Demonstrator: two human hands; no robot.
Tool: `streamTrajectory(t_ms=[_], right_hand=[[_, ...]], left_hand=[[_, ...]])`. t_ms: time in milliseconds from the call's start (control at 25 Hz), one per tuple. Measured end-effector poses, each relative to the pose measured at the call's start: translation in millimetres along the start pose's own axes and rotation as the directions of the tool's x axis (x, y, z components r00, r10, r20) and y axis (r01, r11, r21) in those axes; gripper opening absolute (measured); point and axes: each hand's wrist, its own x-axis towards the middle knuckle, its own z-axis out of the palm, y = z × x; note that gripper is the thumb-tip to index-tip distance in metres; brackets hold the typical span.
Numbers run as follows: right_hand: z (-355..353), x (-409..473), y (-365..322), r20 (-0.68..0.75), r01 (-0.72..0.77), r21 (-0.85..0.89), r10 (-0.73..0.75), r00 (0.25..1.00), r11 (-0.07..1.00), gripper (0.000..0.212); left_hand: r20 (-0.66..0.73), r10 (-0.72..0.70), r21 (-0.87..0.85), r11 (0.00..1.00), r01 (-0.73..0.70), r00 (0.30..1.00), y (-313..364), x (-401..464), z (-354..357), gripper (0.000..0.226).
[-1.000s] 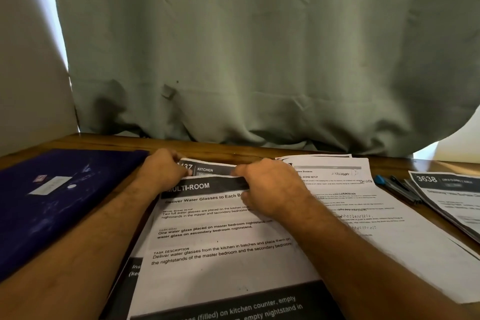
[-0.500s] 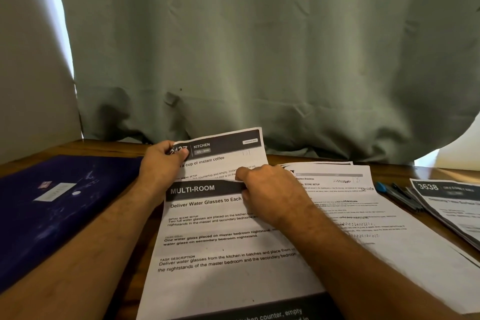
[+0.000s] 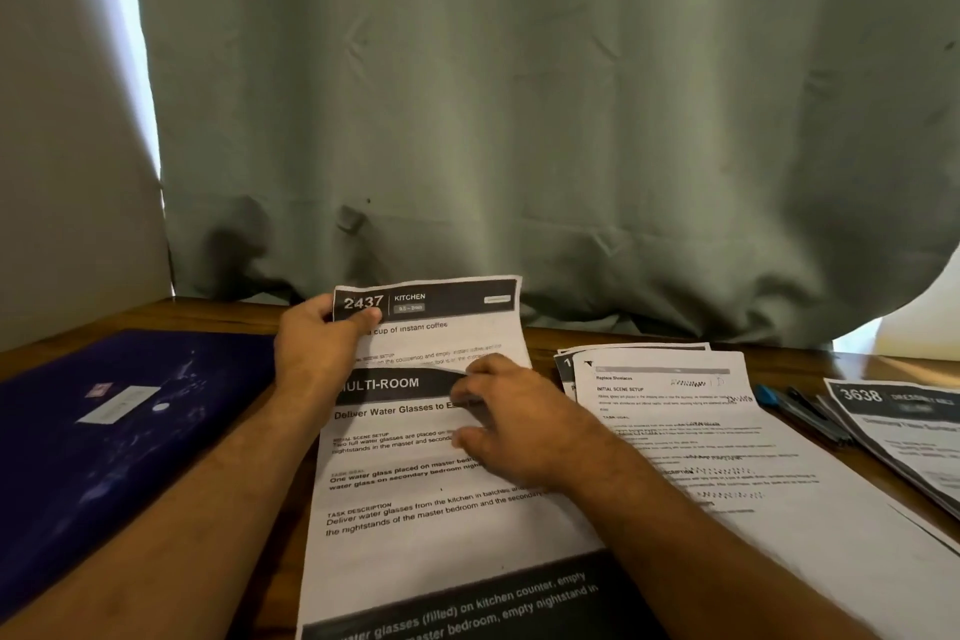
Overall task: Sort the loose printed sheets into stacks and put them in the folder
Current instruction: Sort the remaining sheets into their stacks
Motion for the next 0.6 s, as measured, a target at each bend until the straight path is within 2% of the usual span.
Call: streamTrajectory(t_ms=[80,160,320,440,600], right_hand=[[3.6,1.9,1.9,0.035,-0.028,0.008,0.028,0.999,1.000,0.060],[5.4,4.8,4.6,0.042,-0.051,0.004,0.051,0.998,0.999,0.066],[8.0,7.8,6.8,0.046,-0.080,-0.005,0.081,0.996,0.997,0.069],[6.9,10.1,9.5,0.023,-0.105,-0.081,0.107,0.994,0.991,0.068],[3.7,12.9,13.4,0.070,-0.175,-0.097,0.182,0.981,0.980,0.068]], left_hand=[[-0.023,0.078,0.011,0.997,-0.078,0.997,1.2,-2.1,0.9,0.009],[-0.035,0.173,0.010,0.985,-0.172,0.984,6.0,-5.5,3.5,0.006],[-0.094,0.353,0.020,0.935,-0.353,0.931,21.5,-9.9,6.7,0.012],[-0.158,0.444,-0.014,0.892,-0.452,0.882,39.5,-11.3,8.2,0.008],[-0.218,0.577,-0.021,0.803,-0.595,0.787,75.4,-16.6,12.1,0.008]])
